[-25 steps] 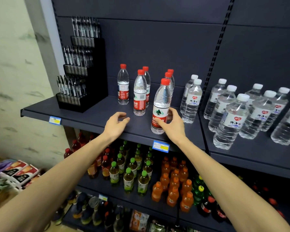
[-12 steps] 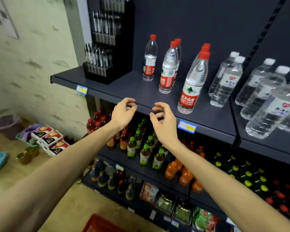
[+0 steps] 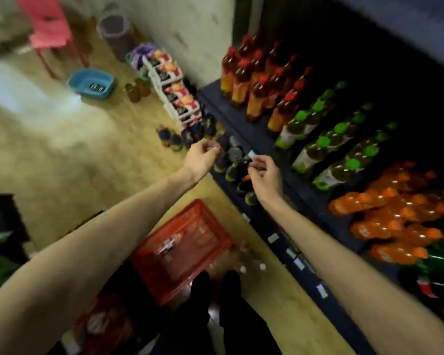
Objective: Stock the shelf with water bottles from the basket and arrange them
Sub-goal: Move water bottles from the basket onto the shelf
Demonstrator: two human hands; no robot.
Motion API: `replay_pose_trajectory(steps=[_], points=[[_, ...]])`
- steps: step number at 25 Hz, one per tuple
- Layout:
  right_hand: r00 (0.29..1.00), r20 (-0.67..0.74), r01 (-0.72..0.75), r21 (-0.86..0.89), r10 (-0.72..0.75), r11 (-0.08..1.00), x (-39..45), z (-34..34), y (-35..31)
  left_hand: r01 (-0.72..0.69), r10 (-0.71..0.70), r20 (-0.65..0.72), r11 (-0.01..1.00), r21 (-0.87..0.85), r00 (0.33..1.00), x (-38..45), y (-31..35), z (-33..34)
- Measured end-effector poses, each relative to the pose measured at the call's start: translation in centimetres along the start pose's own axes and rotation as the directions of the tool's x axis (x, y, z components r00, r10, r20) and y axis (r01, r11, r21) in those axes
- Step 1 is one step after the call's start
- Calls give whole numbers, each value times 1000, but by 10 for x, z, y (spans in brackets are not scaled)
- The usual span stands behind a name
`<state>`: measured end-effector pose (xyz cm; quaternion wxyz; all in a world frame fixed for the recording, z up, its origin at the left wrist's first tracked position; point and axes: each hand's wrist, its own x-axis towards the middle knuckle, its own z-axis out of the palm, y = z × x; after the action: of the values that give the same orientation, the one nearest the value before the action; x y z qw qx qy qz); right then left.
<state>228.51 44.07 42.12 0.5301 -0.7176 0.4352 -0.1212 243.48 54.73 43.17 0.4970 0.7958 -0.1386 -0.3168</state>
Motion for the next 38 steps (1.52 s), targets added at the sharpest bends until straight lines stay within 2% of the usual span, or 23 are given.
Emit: replay_pose_trajectory(steps=[3, 6, 10, 14, 16, 22, 25, 28, 30, 33, 36, 38], points=[[969, 194, -155, -7, 153, 988, 9, 60, 77, 250, -252, -69, 967, -40, 965, -5, -107, -12], [913, 304, -269, -54, 272, 962, 13, 111, 165, 446, -453, -149, 892, -78, 879, -8, -209, -20], [844, 382, -366, -101, 376, 925, 11, 156, 265, 547, -537, -178, 837, 11, 825, -7, -320, -17], [782, 358, -486, -159, 509, 859, 14, 195, 327, 551, -514, -209, 811, 198, 832, -6, -418, -11], [750, 365, -500, -234, 552, 834, 17, 219, 368, 569, -529, -211, 778, 265, 822, -9, -466, -9], [725, 411, -487, -261, 553, 833, 46, 361, 469, 590, -559, -196, 728, 349, 806, 23, -618, -15], [695, 462, -480, -272, 551, 834, 64, 435, 508, 573, -560, -171, 700, 426, 811, 55, -680, -15], [680, 476, -472, -297, 557, 830, 80, 480, 539, 577, -573, -164, 678, 456, 803, 80, -730, -12], [664, 470, -516, -274, 581, 812, 90, 496, 557, 591, -583, -176, 667, 455, 793, 95, -762, -5], [587, 475, -608, -276, 655, 744, 102, 502, 589, 573, -580, -180, 618, 539, 795, 109, -802, 8], [567, 448, -651, -272, 692, 709, 107, 496, 616, 493, -489, -232, 516, 700, 841, 110, -822, 20], [546, 421, -687, -271, 725, 674, 103, 495, 631, 492, -458, -264, 501, 712, 849, 110, -827, 25]])
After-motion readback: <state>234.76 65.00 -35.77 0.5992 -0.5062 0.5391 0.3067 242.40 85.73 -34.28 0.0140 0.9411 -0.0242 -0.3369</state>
